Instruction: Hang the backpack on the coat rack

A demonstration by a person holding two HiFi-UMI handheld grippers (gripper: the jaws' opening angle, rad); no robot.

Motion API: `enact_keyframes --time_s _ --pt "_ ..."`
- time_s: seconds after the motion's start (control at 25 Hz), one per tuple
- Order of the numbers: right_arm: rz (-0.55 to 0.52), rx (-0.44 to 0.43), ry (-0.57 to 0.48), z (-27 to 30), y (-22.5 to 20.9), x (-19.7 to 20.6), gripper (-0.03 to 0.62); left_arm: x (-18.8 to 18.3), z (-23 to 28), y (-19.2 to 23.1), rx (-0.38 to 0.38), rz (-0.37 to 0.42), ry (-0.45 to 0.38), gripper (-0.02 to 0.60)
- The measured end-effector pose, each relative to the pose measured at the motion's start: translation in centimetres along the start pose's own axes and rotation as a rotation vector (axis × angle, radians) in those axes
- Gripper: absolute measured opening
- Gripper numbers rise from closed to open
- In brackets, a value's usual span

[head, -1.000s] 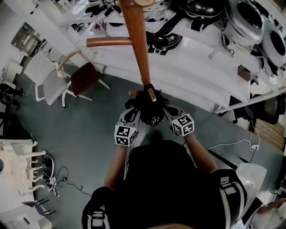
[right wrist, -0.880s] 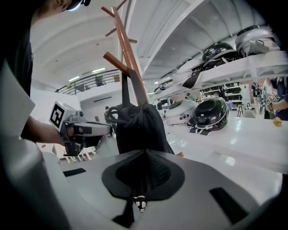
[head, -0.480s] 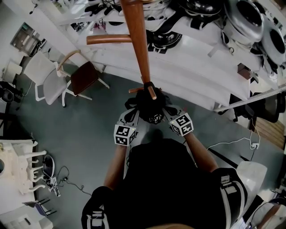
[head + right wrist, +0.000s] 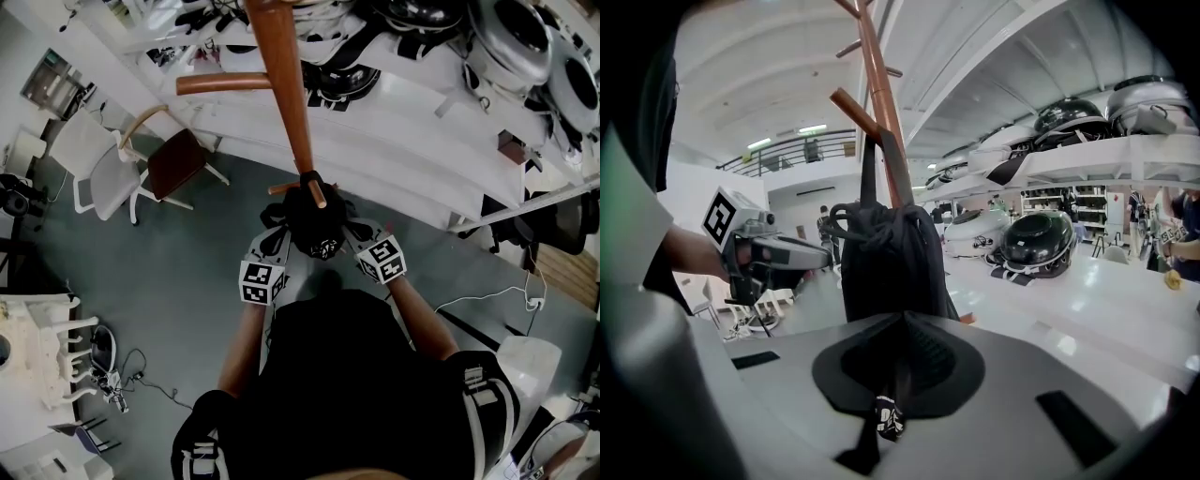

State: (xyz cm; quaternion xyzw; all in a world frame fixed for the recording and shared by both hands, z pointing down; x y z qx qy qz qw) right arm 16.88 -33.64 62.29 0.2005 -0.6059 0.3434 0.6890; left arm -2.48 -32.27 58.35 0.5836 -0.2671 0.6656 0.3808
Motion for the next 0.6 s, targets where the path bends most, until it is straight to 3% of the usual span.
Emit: enact_keyframes --time_s 0.6 --pt "0.019 -0.008 0.020 0.1 -0.2 1.1 0.014 0.5 0.3 -0.5 -0.019 -0.008 0.014 0.032"
Point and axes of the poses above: the fingertips, and each gripper's own axes: z forward along the fingers, y to its left, x out of its underside, the point moved 5 cm from there along -z, backward along the fingers, and after that the axes turned 15 degrees about -y, right-handed, at the moved point
